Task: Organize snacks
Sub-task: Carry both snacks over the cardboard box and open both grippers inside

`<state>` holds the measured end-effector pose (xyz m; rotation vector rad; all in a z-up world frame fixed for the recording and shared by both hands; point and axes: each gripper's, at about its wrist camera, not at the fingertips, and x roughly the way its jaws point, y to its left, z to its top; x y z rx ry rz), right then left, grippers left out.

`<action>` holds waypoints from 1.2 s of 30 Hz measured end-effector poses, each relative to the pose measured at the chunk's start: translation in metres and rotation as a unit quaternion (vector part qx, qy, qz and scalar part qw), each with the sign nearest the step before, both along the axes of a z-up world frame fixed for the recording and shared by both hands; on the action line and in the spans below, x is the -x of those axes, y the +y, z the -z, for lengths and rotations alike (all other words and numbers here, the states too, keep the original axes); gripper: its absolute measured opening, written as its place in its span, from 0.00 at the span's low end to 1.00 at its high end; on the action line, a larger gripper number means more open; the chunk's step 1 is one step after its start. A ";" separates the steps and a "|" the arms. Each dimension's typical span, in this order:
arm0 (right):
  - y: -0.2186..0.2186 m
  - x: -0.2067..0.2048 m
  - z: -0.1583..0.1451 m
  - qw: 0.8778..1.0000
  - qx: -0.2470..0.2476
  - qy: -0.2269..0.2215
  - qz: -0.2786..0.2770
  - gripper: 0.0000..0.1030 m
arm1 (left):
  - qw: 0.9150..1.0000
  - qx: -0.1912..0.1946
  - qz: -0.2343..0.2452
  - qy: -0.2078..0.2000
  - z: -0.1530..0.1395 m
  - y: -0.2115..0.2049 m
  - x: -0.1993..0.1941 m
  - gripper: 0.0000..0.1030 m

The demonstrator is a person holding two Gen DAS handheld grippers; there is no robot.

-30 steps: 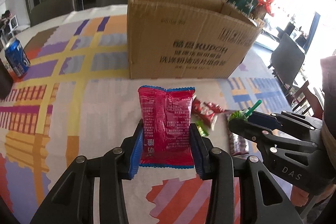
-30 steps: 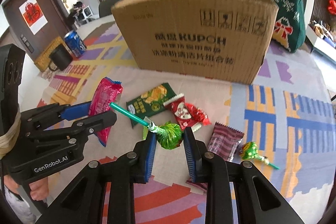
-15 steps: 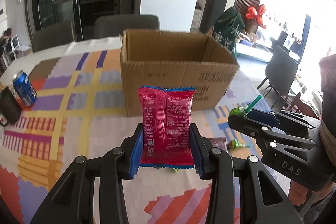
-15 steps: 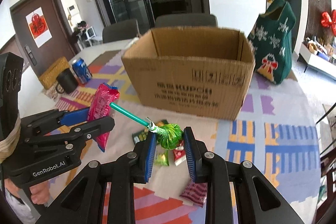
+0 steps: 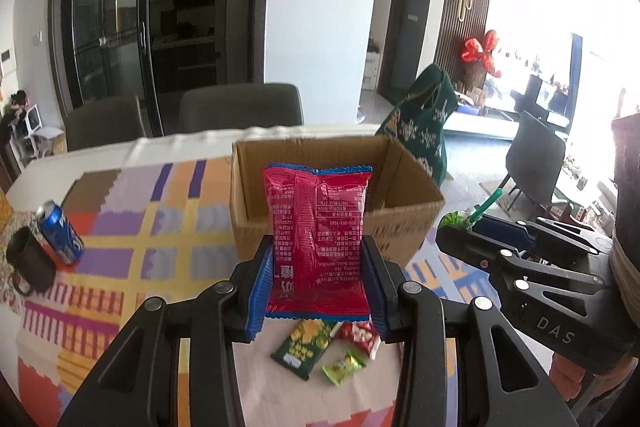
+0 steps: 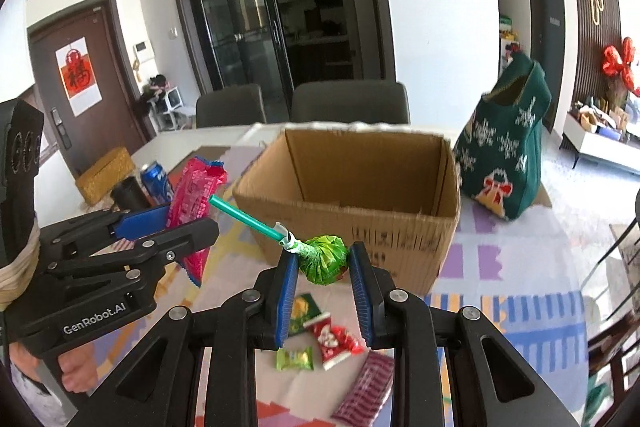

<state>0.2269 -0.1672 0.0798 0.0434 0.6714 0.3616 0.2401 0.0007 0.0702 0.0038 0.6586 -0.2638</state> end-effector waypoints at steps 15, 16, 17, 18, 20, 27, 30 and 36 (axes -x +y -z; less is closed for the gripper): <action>-0.004 -0.051 -0.034 1.000 -0.012 -0.019 0.003 0.27 | 1.000 -0.003 0.002 0.006 -0.015 -0.008 -0.054 0.40; -0.005 -0.056 -0.034 1.000 -0.012 -0.015 0.003 0.27 | 1.000 -0.006 0.004 0.010 -0.015 -0.009 -0.060 0.40; -0.006 -0.059 -0.033 1.000 -0.014 -0.012 0.004 0.27 | 1.000 -0.008 0.005 0.012 -0.014 -0.009 -0.065 0.40; -0.006 -0.065 -0.033 1.000 -0.015 -0.009 0.003 0.27 | 1.000 -0.009 0.003 0.014 -0.014 -0.009 -0.068 0.40; -0.006 -0.074 -0.032 1.000 -0.012 -0.003 0.003 0.27 | 1.000 -0.009 0.002 0.022 -0.012 -0.010 -0.078 0.40; -0.005 -0.101 -0.021 1.000 -0.001 0.022 0.006 0.27 | 0.998 -0.010 -0.005 0.055 0.001 -0.011 -0.108 0.40; -0.006 -0.111 -0.014 0.999 0.005 0.034 0.011 0.27 | 0.998 -0.014 -0.007 0.067 0.009 -0.012 -0.116 0.40; -0.007 -0.122 -0.003 0.998 0.017 0.051 0.017 0.27 | 0.996 -0.016 -0.010 0.089 0.023 -0.013 -0.128 0.41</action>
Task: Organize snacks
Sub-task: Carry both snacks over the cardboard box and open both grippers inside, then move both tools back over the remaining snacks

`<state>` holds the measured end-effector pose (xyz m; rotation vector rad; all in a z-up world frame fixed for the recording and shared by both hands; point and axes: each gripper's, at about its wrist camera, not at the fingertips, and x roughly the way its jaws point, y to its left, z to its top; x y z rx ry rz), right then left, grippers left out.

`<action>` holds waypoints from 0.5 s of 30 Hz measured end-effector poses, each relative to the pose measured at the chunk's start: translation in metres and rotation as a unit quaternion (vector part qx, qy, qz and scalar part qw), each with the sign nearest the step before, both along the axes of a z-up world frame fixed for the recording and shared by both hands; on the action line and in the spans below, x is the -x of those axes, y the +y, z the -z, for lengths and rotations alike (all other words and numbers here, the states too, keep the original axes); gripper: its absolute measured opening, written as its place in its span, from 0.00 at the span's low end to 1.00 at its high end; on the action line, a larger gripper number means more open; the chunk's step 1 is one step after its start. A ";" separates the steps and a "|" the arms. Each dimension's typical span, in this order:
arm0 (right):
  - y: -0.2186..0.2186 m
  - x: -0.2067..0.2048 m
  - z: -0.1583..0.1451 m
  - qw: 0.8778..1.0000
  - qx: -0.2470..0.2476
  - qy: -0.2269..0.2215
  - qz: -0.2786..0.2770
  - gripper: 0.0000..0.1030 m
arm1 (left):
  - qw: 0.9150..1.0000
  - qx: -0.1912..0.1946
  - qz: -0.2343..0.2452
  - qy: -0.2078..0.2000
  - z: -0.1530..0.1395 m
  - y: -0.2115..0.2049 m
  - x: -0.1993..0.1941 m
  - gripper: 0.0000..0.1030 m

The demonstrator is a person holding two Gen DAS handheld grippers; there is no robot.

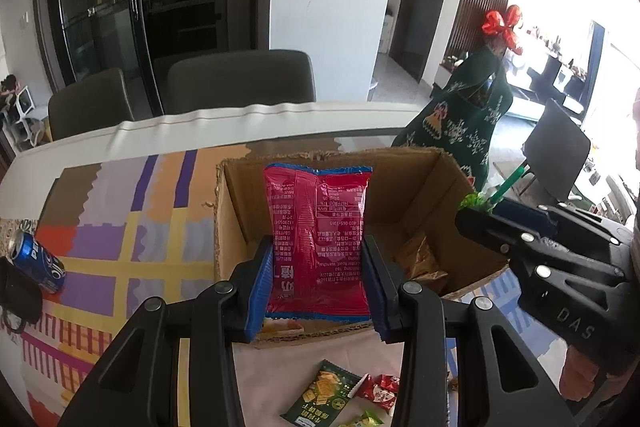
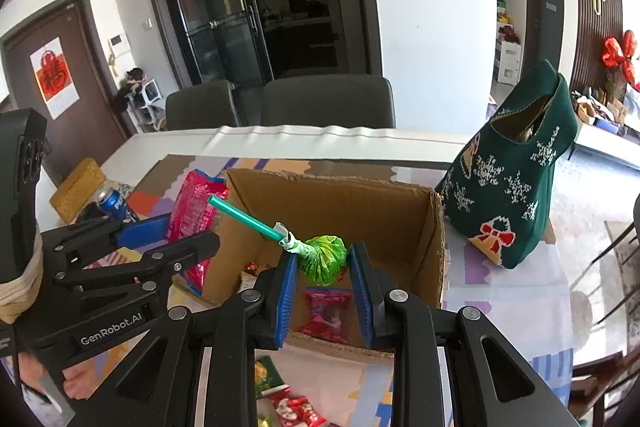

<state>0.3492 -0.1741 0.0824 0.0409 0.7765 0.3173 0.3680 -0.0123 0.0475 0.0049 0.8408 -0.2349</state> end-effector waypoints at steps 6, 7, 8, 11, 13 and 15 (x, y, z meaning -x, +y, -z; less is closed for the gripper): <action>-0.006 0.000 0.003 1.000 -0.001 0.004 0.016 0.48 | 0.999 -0.034 -0.007 -0.023 -0.007 -0.005 0.012 0.58; -0.007 0.002 0.002 1.000 0.000 0.001 0.019 0.48 | 0.999 -0.039 -0.008 -0.031 -0.010 -0.006 0.016 0.59; -0.008 0.005 0.001 1.000 -0.001 -0.001 0.020 0.48 | 0.998 -0.044 -0.008 -0.039 -0.013 -0.007 0.021 0.60; -0.011 0.012 -0.002 1.000 -0.004 -0.007 0.021 0.48 | 0.997 -0.052 -0.004 -0.055 -0.021 -0.010 0.033 0.63; -0.013 0.019 -0.005 1.000 -0.001 -0.014 0.020 0.48 | 0.996 -0.056 -0.001 -0.065 -0.026 -0.012 0.042 0.64; -0.015 0.025 -0.008 1.000 0.000 -0.019 0.021 0.48 | 0.996 -0.054 0.003 -0.071 -0.030 -0.014 0.049 0.66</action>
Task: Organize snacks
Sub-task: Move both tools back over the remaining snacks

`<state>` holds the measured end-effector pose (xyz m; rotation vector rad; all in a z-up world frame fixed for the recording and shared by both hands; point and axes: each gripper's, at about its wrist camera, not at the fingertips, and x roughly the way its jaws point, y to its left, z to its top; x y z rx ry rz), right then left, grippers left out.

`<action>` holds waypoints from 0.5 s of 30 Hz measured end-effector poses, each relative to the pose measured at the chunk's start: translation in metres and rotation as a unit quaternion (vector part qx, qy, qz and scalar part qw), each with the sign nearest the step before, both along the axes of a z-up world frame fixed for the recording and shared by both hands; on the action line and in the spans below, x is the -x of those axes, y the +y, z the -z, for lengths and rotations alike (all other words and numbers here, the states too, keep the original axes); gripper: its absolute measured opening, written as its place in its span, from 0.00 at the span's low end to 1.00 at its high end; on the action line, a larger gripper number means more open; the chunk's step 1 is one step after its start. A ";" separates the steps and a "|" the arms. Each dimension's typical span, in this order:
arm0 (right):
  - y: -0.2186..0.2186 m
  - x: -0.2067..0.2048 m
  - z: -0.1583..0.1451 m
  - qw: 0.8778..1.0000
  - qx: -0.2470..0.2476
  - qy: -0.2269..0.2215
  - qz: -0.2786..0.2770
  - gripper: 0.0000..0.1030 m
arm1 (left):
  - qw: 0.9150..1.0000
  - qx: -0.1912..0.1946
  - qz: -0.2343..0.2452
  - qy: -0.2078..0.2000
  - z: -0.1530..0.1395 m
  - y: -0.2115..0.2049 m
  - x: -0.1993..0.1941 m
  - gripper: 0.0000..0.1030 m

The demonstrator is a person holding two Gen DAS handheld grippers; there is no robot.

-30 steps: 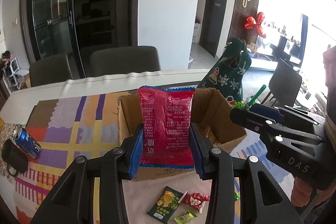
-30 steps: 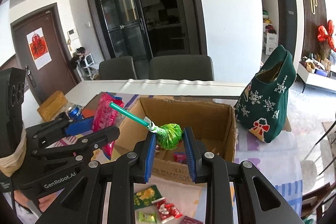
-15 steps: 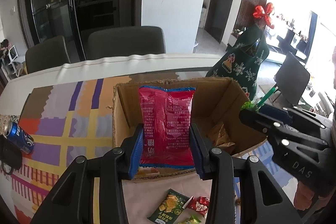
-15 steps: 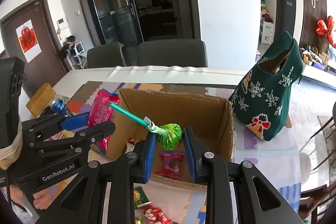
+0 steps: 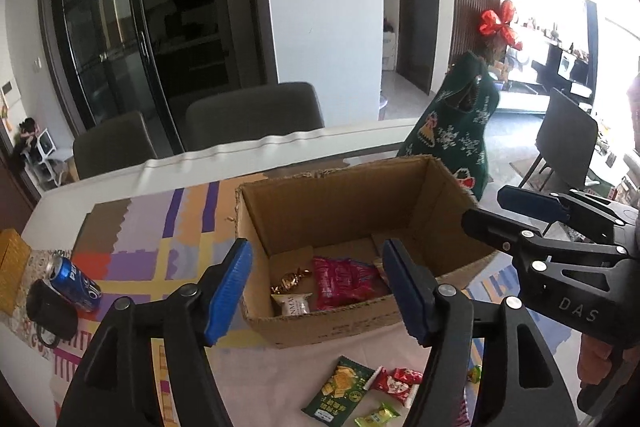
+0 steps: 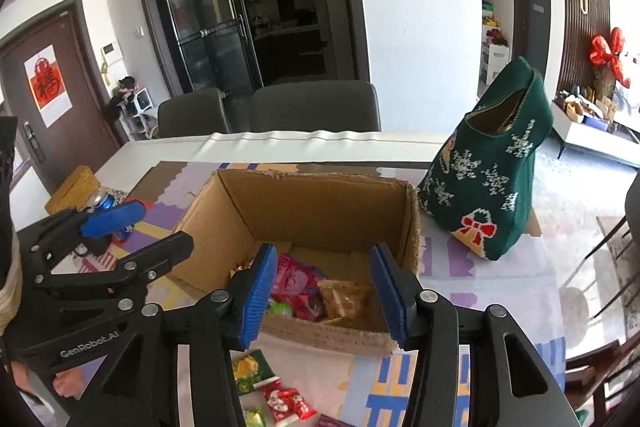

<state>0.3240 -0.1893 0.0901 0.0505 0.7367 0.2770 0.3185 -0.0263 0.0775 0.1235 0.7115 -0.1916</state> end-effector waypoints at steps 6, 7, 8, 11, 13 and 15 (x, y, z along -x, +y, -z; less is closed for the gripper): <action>-0.008 0.019 -0.005 1.000 -0.002 -0.009 0.001 0.48 | 1.000 0.005 0.011 -0.007 -0.004 -0.005 0.021 0.67; -0.009 0.022 -0.006 1.000 0.000 -0.009 0.002 0.48 | 1.000 0.006 0.012 -0.007 -0.004 -0.006 0.024 0.67; -0.010 0.026 -0.006 1.000 0.000 -0.011 0.004 0.48 | 1.000 0.006 0.013 -0.007 -0.004 -0.006 0.028 0.68; -0.014 0.038 -0.005 1.000 0.005 -0.012 0.009 0.49 | 1.000 0.007 0.018 -0.006 -0.002 -0.008 0.037 0.69; -0.015 0.046 -0.004 1.000 0.008 -0.012 0.008 0.49 | 1.000 0.007 0.022 -0.005 0.000 -0.009 0.044 0.70; -0.016 0.052 -0.002 1.000 0.010 -0.011 0.008 0.49 | 1.000 0.007 0.026 -0.002 0.002 -0.011 0.050 0.70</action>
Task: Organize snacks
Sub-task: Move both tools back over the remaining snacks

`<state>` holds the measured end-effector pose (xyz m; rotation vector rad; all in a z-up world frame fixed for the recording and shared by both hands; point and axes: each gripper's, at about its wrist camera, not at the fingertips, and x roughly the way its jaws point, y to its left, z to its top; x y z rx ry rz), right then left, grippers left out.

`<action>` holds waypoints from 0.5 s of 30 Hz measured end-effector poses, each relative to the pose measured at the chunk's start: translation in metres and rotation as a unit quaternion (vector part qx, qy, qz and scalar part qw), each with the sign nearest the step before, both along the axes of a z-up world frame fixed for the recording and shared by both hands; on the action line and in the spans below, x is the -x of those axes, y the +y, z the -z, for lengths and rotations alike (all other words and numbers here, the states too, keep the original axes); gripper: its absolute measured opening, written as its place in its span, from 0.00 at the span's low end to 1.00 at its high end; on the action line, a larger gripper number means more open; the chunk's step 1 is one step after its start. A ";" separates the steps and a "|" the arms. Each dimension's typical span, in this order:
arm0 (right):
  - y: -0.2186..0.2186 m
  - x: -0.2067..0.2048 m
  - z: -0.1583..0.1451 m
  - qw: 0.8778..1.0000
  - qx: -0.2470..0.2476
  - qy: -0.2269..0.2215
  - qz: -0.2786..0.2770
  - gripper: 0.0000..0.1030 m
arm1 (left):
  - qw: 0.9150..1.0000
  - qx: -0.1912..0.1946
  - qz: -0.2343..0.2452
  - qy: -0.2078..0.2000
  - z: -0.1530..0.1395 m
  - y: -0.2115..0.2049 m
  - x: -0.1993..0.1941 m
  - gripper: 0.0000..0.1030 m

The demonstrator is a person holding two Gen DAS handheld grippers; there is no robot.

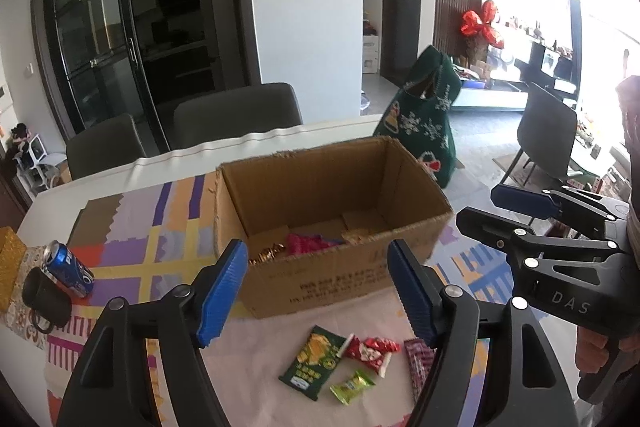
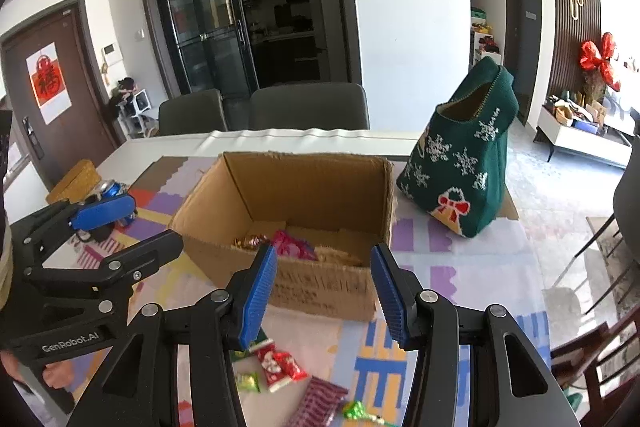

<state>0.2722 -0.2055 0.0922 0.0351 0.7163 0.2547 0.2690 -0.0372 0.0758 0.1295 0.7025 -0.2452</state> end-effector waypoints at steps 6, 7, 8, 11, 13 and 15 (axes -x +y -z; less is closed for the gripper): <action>-0.004 0.018 0.011 1.000 0.007 0.009 0.001 0.49 | 1.000 -0.004 0.010 0.014 0.015 -0.006 0.015 0.70; -0.005 0.020 0.014 1.000 0.008 0.013 0.001 0.49 | 1.000 -0.004 0.012 0.018 0.018 -0.006 0.017 0.70; -0.006 0.022 0.017 1.000 0.009 0.016 0.002 0.49 | 1.000 -0.005 0.014 0.022 0.022 -0.008 0.019 0.70; -0.008 0.027 0.028 0.999 0.018 0.031 0.001 0.49 | 0.999 -0.010 0.017 0.035 0.032 -0.010 0.023 0.70; -0.009 0.029 0.037 0.999 0.024 0.043 -0.002 0.49 | 0.999 -0.015 0.018 0.045 0.039 -0.009 0.024 0.70; -0.010 0.030 0.047 0.998 0.033 0.057 -0.002 0.49 | 0.998 -0.020 0.020 0.054 0.047 -0.010 0.026 0.70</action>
